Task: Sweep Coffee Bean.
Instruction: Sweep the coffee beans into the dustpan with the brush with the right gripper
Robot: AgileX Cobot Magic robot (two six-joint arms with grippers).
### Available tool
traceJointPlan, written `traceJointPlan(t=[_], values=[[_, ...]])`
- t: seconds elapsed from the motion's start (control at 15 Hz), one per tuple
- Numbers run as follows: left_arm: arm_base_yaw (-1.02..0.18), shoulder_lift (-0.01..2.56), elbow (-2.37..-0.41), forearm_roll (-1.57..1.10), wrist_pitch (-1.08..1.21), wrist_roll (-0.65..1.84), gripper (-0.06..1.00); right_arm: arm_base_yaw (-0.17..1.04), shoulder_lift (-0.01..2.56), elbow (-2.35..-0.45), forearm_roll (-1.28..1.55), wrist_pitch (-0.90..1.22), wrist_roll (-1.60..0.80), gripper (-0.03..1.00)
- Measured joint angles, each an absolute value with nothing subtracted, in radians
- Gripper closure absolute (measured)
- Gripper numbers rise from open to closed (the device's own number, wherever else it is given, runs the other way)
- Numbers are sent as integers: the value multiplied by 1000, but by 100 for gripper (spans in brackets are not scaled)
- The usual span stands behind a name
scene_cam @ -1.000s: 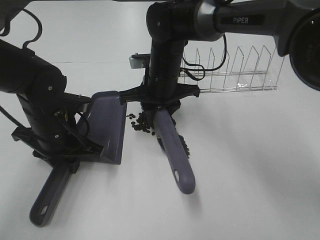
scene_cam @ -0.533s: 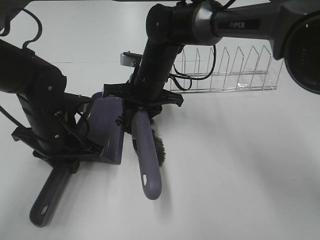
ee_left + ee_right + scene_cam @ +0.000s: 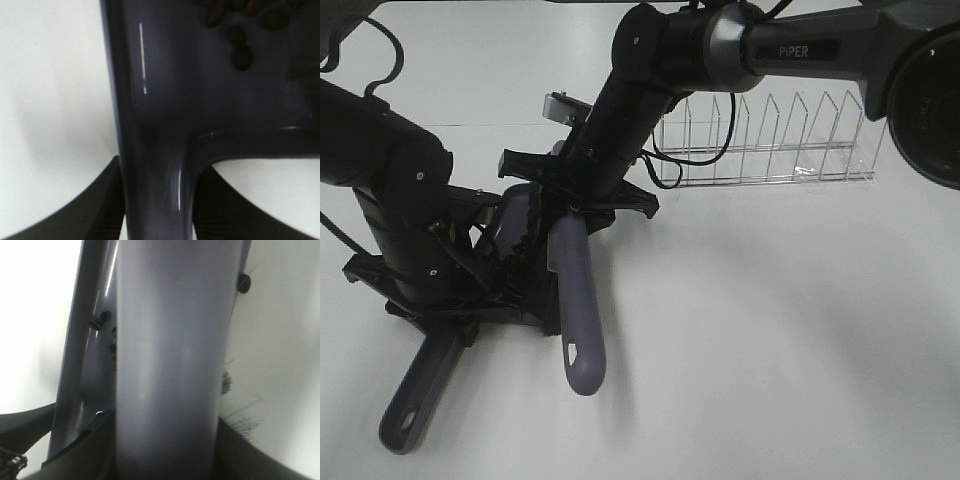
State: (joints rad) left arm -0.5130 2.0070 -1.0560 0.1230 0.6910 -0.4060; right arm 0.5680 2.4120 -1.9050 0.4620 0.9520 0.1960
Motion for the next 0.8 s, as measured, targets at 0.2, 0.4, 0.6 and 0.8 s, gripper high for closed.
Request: traceJointPlan(t=[0.2,0.4,0.6,0.8], values=[[-513,2007,-1056,123,691,-406,61,568,2412,-1954,443,990,179,65],[-513,2007,-1056,123,691,-406,61,568,2412,-2051,335,1076,178,65],[-513,2007,-1056,123,691,-406,61,568,2412,-2136,120,1205,205,65],[-513,2007,-1056,123,691,-406,61,568,2411,-2175,-25,1220,208,65]])
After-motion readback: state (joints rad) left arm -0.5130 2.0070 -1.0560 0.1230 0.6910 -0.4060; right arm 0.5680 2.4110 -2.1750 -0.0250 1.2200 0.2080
